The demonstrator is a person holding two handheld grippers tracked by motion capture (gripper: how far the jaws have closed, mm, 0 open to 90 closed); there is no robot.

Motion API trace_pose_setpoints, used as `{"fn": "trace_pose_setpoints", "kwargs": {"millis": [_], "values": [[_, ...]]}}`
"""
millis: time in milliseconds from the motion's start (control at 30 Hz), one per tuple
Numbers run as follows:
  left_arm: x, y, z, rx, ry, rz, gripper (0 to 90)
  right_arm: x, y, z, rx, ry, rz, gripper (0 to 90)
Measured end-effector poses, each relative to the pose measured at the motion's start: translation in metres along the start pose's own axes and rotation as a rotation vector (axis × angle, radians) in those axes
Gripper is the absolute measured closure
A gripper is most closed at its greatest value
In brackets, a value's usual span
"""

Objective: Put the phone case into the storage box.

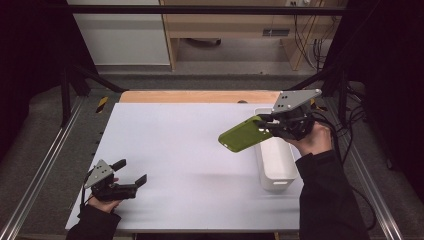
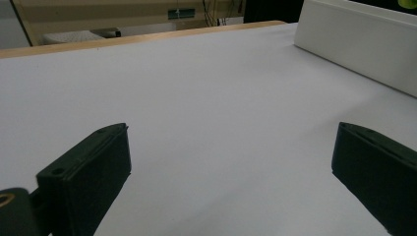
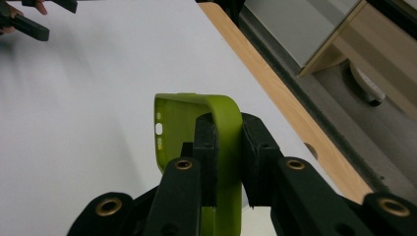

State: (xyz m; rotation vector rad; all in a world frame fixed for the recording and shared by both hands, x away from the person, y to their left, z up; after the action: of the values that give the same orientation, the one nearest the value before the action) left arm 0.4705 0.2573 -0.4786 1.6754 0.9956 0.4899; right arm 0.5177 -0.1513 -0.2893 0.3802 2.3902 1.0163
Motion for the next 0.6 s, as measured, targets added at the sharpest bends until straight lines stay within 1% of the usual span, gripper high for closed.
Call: {"fn": "trace_pose_setpoints", "kwargs": {"millis": [233,367,500,600], "values": [[-0.001,-0.001,0.001,0.003,0.001,0.007,1.0,-0.006,0.003,-0.004,-0.002,-0.027,-0.039,79.0],[-0.002,-0.001,0.001,0.006,-0.004,0.004,1.0,-0.01,0.003,-0.005,0.011,-0.04,-0.054,79.0],[-0.002,-0.002,0.002,0.011,-0.01,0.014,1.0,-0.012,0.003,-0.007,0.024,-0.055,-0.084,78.9],[-0.002,-0.003,0.002,0.013,-0.011,0.016,1.0,-0.015,0.002,-0.008,0.031,-0.057,-0.083,78.9]]}}
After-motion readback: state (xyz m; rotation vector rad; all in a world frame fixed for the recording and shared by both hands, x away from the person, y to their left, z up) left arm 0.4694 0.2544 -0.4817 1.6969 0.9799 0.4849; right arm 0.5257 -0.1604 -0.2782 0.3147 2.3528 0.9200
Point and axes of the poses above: each handheld gripper's, and its own axes: z roughly forward along the jaws, y roughly out of its top, x roughly to its left, the point moved 7 cm from there along z, roughly forward along the jaws, and after that the axes turned 5 degrees about -z, right-handed, at the moved point
